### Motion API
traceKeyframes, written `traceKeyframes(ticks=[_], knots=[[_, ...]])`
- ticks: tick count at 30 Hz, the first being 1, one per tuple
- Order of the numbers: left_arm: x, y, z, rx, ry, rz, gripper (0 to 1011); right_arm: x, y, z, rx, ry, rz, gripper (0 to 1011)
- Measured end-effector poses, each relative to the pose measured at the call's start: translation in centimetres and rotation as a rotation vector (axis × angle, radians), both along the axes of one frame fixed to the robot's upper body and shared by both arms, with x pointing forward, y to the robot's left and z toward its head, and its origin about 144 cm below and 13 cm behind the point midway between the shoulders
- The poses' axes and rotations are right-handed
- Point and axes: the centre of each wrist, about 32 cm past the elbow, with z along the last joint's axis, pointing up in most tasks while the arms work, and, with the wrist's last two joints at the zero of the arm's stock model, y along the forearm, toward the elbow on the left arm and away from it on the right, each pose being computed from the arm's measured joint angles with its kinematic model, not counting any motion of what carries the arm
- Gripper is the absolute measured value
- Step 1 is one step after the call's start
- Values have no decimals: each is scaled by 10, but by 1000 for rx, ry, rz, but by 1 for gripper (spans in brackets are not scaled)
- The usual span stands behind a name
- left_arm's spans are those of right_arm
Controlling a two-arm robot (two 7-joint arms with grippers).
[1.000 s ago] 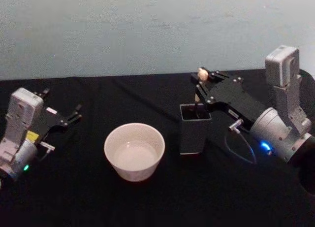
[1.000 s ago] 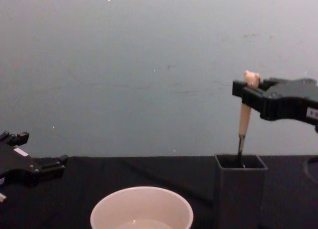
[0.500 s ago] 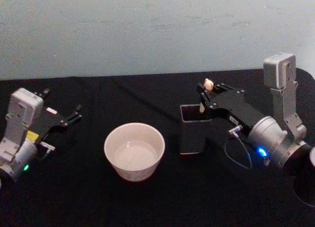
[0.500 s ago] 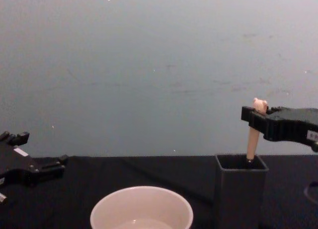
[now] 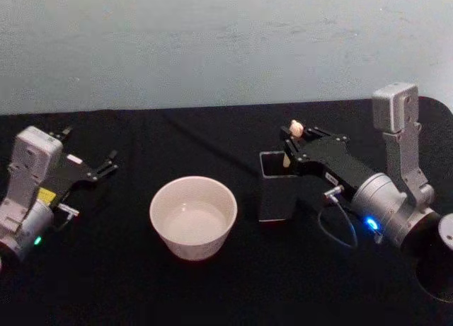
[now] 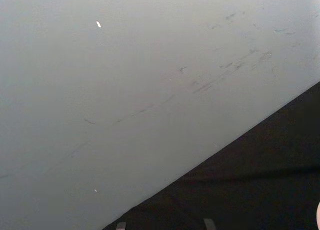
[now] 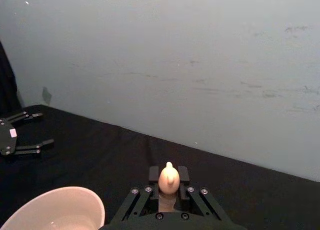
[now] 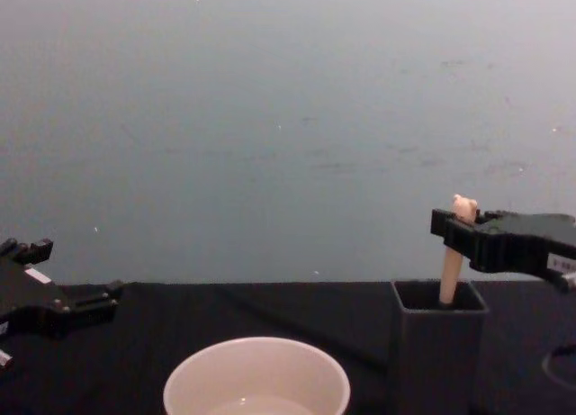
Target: Pick up the stirring spoon with one hand, stir inside the cup, then place it back in its original position.
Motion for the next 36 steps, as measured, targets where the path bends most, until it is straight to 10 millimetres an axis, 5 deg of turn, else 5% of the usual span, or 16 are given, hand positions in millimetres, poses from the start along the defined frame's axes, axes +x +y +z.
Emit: traceKeyframes(ticks=[31,36], knots=[[0,0,0,0,0,0,1001,3,3,-5,-24,7,-2,214],[0,0,0,0,0,0,1001,3,3,-5,-24,7,-2,357]])
